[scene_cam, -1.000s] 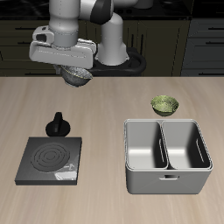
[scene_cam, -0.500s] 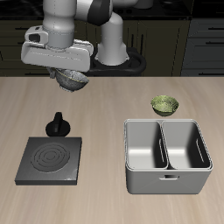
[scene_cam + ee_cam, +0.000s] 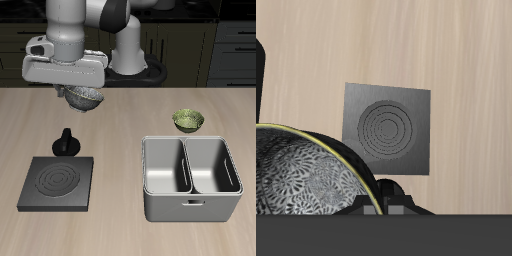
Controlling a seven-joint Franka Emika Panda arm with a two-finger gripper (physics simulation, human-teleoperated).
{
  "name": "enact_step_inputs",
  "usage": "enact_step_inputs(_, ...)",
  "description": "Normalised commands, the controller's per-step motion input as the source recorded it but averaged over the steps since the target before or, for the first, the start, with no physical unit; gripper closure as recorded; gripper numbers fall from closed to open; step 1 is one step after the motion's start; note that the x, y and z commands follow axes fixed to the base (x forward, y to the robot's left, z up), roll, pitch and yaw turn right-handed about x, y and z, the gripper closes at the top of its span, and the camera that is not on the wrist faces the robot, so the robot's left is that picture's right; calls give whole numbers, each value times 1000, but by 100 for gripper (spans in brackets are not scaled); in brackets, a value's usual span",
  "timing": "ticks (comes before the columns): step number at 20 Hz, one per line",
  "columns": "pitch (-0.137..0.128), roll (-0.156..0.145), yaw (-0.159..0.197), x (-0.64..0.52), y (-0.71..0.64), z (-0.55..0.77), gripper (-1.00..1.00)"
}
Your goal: Place the black bowl on the flat stove
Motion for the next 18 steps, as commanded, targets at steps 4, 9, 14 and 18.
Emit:
enact_step_inputs(4,0,0,16,216,-25,-64,100)
enact_step_inputs(9,-19,17,11,219,-71,-102,100)
enact_step_inputs(14,-11,15,-9,43,47,-44,100)
enact_step_inputs(18,0,-13,10,11,-39,-109,100)
